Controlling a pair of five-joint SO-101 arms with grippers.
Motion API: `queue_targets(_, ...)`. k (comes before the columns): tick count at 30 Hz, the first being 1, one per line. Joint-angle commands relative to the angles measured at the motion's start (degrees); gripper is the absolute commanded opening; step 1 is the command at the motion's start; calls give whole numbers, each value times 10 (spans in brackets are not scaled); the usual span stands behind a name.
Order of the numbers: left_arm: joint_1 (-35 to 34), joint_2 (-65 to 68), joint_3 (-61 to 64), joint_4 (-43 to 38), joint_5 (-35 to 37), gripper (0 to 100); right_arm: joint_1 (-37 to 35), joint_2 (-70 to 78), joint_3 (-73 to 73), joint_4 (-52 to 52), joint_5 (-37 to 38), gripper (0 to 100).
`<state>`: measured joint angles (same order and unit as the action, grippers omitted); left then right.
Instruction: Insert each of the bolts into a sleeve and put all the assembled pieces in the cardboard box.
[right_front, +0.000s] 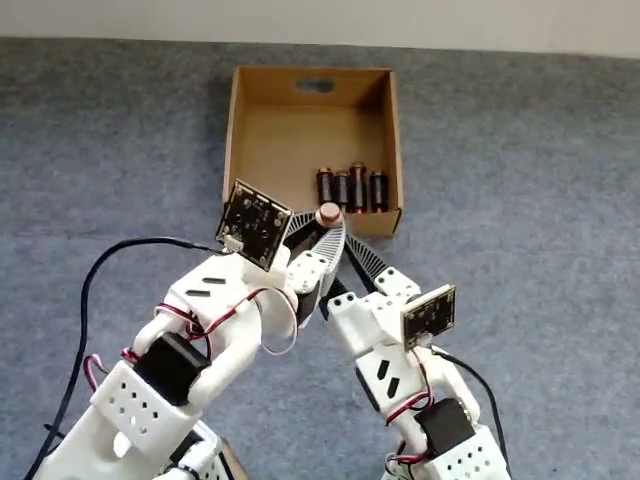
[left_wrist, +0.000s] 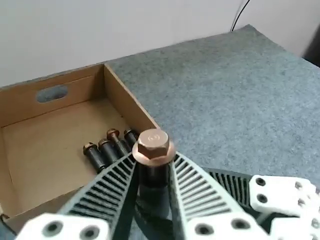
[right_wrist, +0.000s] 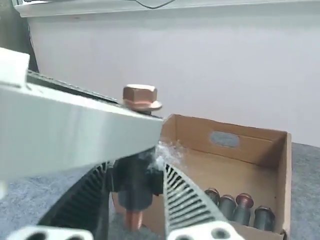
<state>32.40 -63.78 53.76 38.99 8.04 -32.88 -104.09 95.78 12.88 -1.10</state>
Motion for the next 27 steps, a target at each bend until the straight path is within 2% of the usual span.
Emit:
queue_targets(1, 4, -8, -28, 38, 5, 91, 0, -6, 31, -12, -1, 9)
queue_targets(6, 4, -8, -58, 122, 8, 251, 0, -6, 31, -12, -1, 9)
queue_targets(12, 0, -9, -100, 194, 8, 255, 0, -6, 32, -12, -1, 9)
queue_targets(15, -31, -9, -130, 234, 8, 255, 0, -6, 42, -12, -1, 9)
queue_targets(20, -136, -9, -189, 350, 9, 243, 0, -6, 40, -11, -1, 9)
queue_targets(22, -186, -9, -194, 401, 8, 183, 0, -3, 38, 0, -1, 9)
queue_targets(25, -272, -9, -164, 459, 6, 11, 0, -2, 9, 55, -1, 9)
queue_targets(27, -335, -9, -118, 472, 5, 34, 0, -1, -27, 97, -1, 9)
